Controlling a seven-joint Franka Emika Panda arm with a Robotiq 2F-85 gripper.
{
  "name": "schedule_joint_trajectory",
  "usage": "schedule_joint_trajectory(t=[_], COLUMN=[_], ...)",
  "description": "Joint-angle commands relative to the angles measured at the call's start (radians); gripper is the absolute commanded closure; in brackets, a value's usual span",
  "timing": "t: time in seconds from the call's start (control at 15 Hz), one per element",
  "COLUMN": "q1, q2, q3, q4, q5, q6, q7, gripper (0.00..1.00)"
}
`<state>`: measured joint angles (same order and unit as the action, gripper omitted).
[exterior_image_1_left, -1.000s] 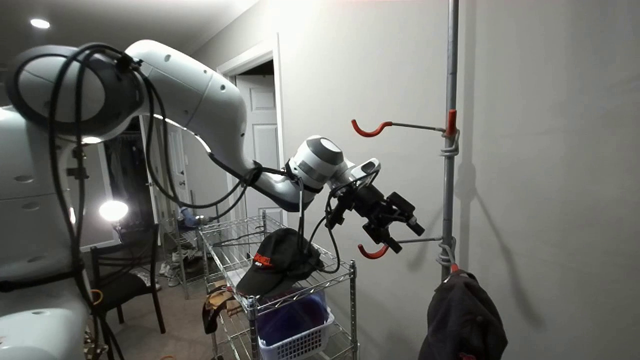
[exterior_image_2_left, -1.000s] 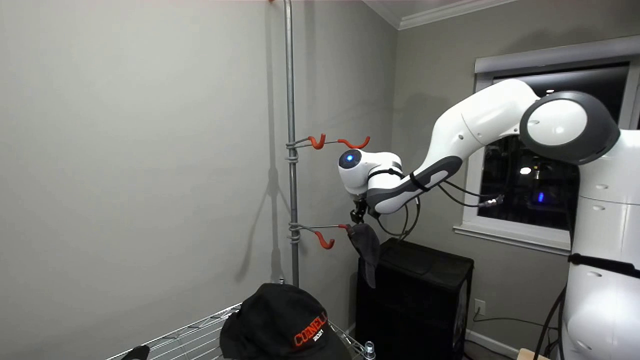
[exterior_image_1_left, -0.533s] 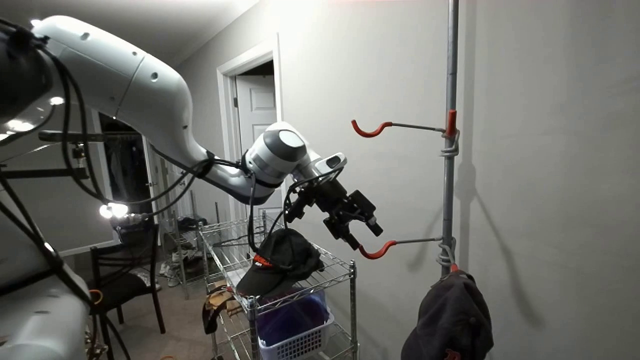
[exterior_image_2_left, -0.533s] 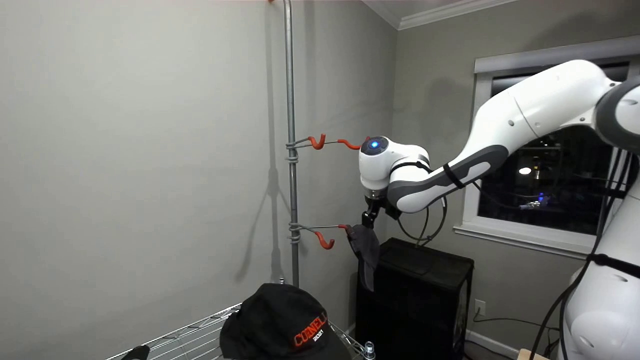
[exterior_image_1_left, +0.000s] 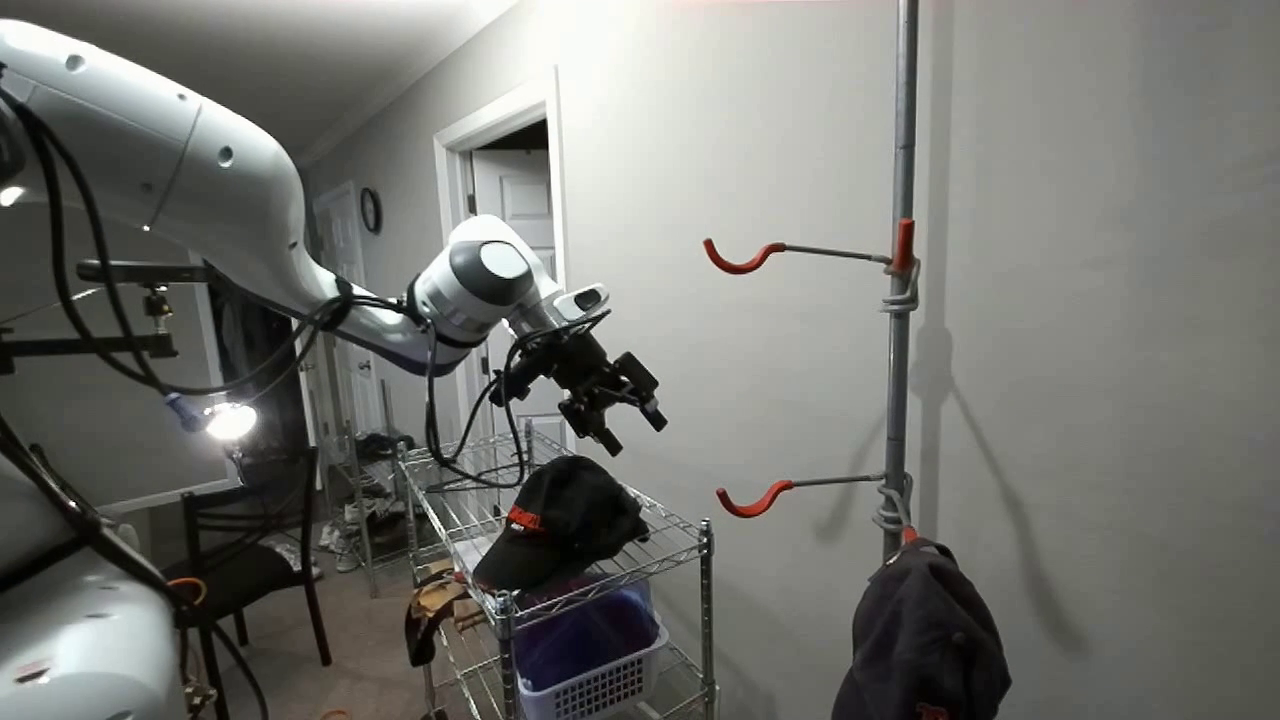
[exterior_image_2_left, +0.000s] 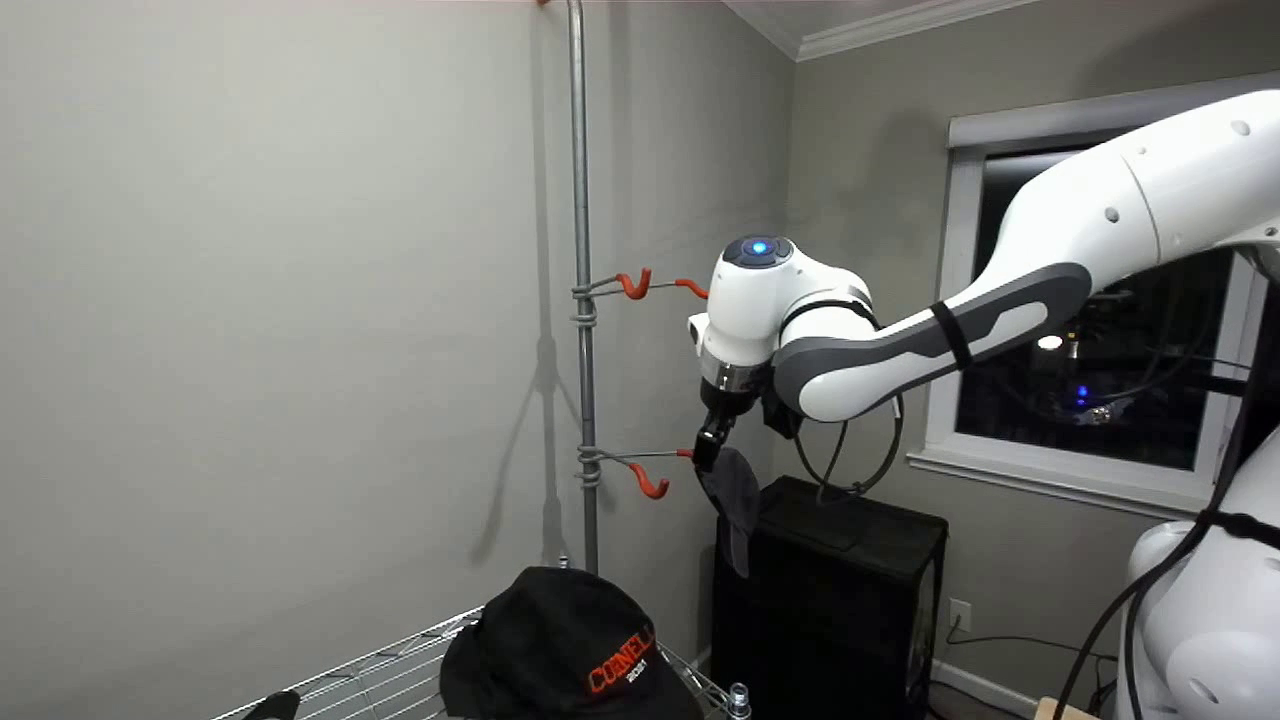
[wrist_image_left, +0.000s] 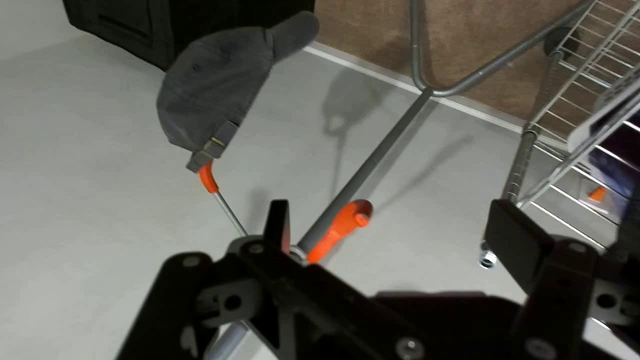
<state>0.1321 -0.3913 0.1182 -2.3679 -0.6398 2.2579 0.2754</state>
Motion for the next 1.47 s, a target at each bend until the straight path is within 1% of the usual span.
schedule_joint_trajectory(t=[0.0, 0.2, 0.4, 0.47, 0.67, 1.0, 1.4], q1=[0.040, 0.068, 0.094, 0.104, 0.124, 0.147, 0.170], q2=[0.013, 0.060, 0.136, 0.166, 0.260, 0.384, 0.447], q3=[0.045, 0.103, 0.158, 0.172, 0.211, 0.214, 0.209], q4=[0.053, 0.115, 0.197, 0.222, 0.294, 0.366, 0.383], q5=[0.147, 0.234, 0.278, 0.292, 0.285, 0.288, 0.302], q6=[-0.035, -0.077, -0.112, -0.114, -0.122, -0.120, -0.148], q7=[-0.115, -0.145, -0.145, -0.144, -0.137, -0.134, -0.145], gripper=[0.00, 0.00, 0.00, 0.00, 0.00, 0.00, 0.00])
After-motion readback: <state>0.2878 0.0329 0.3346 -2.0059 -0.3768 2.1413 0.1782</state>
